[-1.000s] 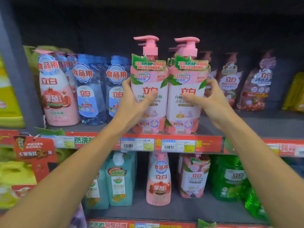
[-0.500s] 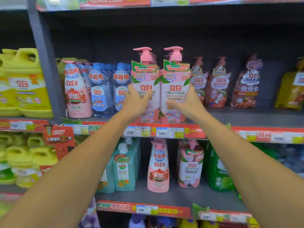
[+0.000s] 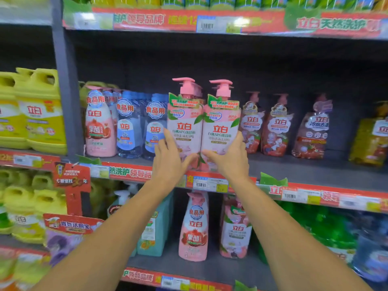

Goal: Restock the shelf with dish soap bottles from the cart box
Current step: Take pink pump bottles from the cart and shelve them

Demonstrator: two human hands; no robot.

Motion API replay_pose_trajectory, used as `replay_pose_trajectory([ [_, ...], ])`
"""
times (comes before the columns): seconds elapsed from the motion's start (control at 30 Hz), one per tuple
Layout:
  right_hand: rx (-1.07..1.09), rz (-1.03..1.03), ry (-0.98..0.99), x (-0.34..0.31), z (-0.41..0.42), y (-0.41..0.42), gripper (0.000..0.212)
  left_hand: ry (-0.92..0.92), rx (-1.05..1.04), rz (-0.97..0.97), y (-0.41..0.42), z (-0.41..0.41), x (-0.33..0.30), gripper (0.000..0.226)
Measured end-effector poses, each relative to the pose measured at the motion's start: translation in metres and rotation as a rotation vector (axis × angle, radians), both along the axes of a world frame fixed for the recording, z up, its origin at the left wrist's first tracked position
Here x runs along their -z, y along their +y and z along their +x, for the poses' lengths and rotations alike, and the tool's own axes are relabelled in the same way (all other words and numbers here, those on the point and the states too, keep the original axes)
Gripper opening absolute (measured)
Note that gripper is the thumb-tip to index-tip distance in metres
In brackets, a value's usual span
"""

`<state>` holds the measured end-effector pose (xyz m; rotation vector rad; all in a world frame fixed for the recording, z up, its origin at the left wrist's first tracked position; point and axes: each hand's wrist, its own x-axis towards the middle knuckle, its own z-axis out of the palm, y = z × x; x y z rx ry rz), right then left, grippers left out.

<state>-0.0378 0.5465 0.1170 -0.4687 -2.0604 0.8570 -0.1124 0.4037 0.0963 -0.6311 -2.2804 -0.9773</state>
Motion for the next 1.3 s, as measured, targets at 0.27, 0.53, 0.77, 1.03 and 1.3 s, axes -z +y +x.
replay_pose_trajectory([
  [0.27,-0.005,0.016,0.019,0.004,-0.005,0.005,0.104,-0.023,-0.029,0.046,0.005,-0.001,0.007,0.110],
  [0.53,-0.008,0.007,0.039,0.007,-0.006,0.009,0.099,-0.071,-0.026,0.032,0.010,-0.004,0.007,0.109],
  [0.77,-0.029,-0.011,0.054,0.010,-0.008,0.010,0.101,-0.101,-0.099,-0.028,0.018,-0.003,-0.001,0.105],
  [1.03,-0.051,-0.032,0.065,0.009,-0.007,0.016,0.102,0.065,-0.243,-0.223,0.017,-0.013,0.000,0.102],
  [1.3,-0.071,-0.048,0.042,0.011,-0.004,0.014,0.101,-0.051,-0.162,-0.212,0.011,-0.016,0.001,0.098],
])
